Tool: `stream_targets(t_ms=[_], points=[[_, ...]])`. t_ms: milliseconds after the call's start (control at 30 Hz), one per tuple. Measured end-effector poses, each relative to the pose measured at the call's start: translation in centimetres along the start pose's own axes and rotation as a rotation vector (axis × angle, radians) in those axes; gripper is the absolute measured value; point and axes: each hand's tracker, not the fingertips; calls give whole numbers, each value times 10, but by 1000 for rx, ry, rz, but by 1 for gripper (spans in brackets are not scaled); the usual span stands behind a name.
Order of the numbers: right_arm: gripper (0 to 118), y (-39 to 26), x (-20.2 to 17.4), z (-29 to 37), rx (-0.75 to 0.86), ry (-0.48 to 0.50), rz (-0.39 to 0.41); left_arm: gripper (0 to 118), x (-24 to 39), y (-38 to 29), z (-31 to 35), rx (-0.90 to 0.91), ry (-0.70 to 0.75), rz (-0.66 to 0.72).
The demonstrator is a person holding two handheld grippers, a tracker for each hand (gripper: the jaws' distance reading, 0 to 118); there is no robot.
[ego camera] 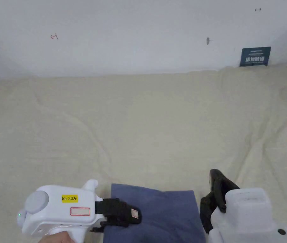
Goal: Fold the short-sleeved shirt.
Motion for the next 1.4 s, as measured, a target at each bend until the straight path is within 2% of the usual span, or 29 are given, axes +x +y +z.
stream_targets(t_ms=[100,267,400,533,633,700,833,1100,1233,1300,1400], points=[[0,13,-16,4,50,-3,-28,26,-16,8,39,27,53,1],[0,21,-36,10,76,-4,-13,26,-58,22,107,75,203,-9],[0,29,-43,9,61,-53,-24,26,-98,38,163,128,284,42],[0,40,-47,4,54,-82,-18,26,-125,55,217,155,461,43],[0,48,-47,2,78,-97,-59,26,-156,75,251,171,581,70],[0,50,-50,-3,85,-114,-44,26,-167,84,269,172,667,57],[0,51,-54,-17,52,-153,34,26,-180,100,286,171,822,7],[0,53,-45,-38,16,-181,13,26,-204,130,285,153,1199,-112],[0,49,-43,-47,-10,-212,79,26,-230,142,294,159,1279,-102],[0,49,-41,-50,-19,-215,76,26,-199,118,283,156,1316,-126],[0,48,-39,-52,-42,-194,49,26,-196,118,286,174,1415,-221]])
